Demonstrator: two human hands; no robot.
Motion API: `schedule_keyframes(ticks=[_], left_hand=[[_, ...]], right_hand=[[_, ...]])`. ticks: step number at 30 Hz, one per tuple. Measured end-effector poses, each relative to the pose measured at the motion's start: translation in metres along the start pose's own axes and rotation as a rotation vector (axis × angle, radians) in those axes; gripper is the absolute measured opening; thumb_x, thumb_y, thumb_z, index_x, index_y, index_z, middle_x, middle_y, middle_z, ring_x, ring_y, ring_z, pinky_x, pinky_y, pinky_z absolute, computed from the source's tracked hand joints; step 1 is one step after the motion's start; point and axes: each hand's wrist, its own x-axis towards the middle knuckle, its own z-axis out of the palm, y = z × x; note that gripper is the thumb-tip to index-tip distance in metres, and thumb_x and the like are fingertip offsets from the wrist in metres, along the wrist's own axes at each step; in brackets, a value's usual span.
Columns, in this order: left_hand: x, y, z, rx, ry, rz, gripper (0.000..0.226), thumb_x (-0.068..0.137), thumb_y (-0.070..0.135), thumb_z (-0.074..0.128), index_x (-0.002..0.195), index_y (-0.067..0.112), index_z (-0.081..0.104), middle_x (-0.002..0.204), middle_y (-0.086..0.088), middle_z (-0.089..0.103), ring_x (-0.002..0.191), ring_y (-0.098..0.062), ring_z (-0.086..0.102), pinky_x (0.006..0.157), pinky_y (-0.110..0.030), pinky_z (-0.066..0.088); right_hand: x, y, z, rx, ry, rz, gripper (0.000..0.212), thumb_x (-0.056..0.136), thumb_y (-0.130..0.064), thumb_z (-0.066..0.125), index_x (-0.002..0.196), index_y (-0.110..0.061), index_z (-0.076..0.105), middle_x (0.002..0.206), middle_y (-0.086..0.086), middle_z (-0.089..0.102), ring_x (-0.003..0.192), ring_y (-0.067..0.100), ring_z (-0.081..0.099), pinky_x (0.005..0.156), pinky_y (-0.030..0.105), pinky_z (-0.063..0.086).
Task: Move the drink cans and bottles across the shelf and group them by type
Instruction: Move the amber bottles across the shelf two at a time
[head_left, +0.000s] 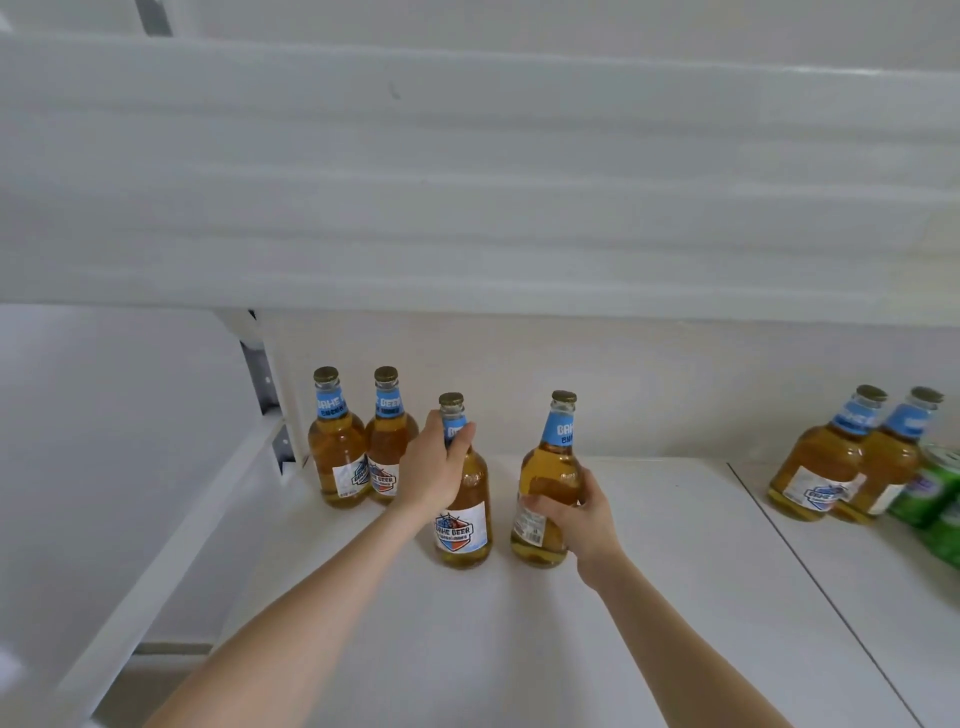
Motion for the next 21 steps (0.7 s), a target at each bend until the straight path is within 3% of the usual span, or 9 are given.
schedule_keyframes(ticks=[3,6,14,21], left_hand=[[-0.011,0.001,0.0,-0.008,-0.026,-0.025,0.03,0.1,0.044,0.044,0.11,0.016,0.048,0.099,-0.001,0.066,0.087,-0.014,0.064,0.07,-0.023,0.05],[-0.017,0.001,0.0,-0.005,-0.04,-0.032,0.029,0.1,0.045,0.043,0.111,0.019,0.047,0.099,0.001,0.064,0.089,-0.014,0.063,0.074,-0.028,0.05],[-0.032,0.008,-0.007,-0.029,-0.031,-0.045,0.033,0.099,0.044,0.044,0.115,0.015,0.05,0.096,0.001,0.063,0.08,-0.006,0.057,0.063,-0.017,0.041],[-0.056,0.028,-0.011,-0.043,-0.035,-0.048,0.033,0.1,0.043,0.044,0.117,0.015,0.049,0.101,0.001,0.062,0.091,-0.012,0.059,0.075,-0.027,0.041]], right_hand=[[-0.01,-0.002,-0.003,0.026,0.013,0.018,0.07,0.068,-0.011,0.086,0.126,-0.029,0.052,0.116,0.0,0.064,0.106,0.026,0.063,0.09,0.05,0.055],[-0.02,-0.003,-0.007,0.068,0.031,0.026,0.068,0.069,-0.012,0.085,0.126,-0.028,0.052,0.118,0.003,0.064,0.108,0.029,0.063,0.092,0.055,0.053],[-0.046,-0.011,-0.027,0.105,0.064,0.034,0.06,0.068,-0.012,0.085,0.116,-0.032,0.057,0.111,0.001,0.067,0.101,0.026,0.066,0.083,0.047,0.057],[-0.071,-0.014,-0.051,0.108,0.084,0.047,0.056,0.066,-0.012,0.085,0.11,-0.034,0.059,0.108,0.001,0.068,0.097,0.024,0.067,0.077,0.042,0.056]])
